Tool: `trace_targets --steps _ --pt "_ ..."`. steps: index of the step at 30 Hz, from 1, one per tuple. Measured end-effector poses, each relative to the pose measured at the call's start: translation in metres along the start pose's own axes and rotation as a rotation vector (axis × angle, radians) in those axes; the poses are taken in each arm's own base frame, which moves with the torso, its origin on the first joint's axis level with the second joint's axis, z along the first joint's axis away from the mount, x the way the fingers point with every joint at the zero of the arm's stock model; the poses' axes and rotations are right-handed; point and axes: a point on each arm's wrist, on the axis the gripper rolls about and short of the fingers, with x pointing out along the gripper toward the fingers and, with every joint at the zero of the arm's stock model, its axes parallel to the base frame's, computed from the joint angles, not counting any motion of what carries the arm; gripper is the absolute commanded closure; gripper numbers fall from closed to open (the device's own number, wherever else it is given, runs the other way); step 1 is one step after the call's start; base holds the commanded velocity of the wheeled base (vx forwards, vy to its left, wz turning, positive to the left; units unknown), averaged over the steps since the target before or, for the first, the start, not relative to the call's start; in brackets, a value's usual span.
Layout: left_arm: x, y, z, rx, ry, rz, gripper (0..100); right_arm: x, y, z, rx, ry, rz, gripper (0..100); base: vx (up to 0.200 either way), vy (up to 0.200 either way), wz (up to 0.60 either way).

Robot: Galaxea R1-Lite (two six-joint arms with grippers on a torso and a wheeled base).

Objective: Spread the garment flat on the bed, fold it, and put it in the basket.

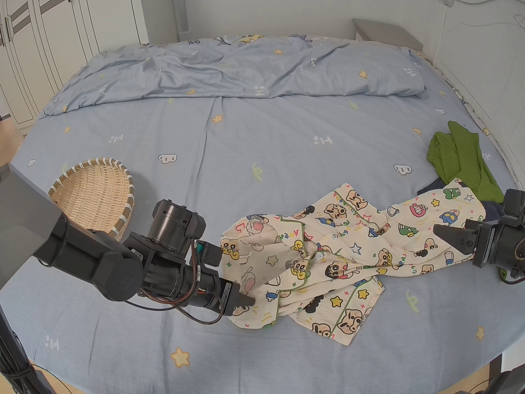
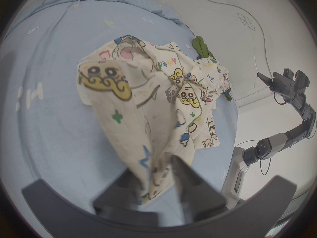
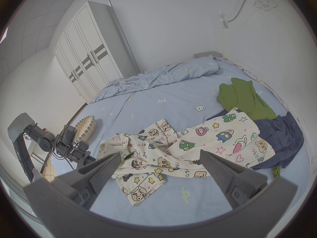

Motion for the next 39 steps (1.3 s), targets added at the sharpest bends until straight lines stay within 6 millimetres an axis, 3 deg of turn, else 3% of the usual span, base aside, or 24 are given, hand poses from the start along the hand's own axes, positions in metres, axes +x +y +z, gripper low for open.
trace_targets --steps 8,12,28,39 --pt "0.009 0.006 0.003 -0.045 -0.022 -0.002 100 0.0 0.0 0.0 0.0 -0.001 0.0 0 0.0 0.0 0.0" --pt "0.004 0.014 0.011 -0.105 -0.076 0.005 100 0.0 0.0 0.0 0.0 -0.002 0.0 0 0.0 0.0 0.0" --pt "-0.082 0.083 0.06 -0.291 -0.425 0.126 100 0.0 0.0 -0.002 0.0 0.006 -0.001 0 0.0 0.0 0.0" --pt "-0.107 0.121 0.086 -0.431 -0.565 0.163 100 0.0 0.0 -0.002 0.001 0.007 0.0 0 0.0 0.0 0.0"
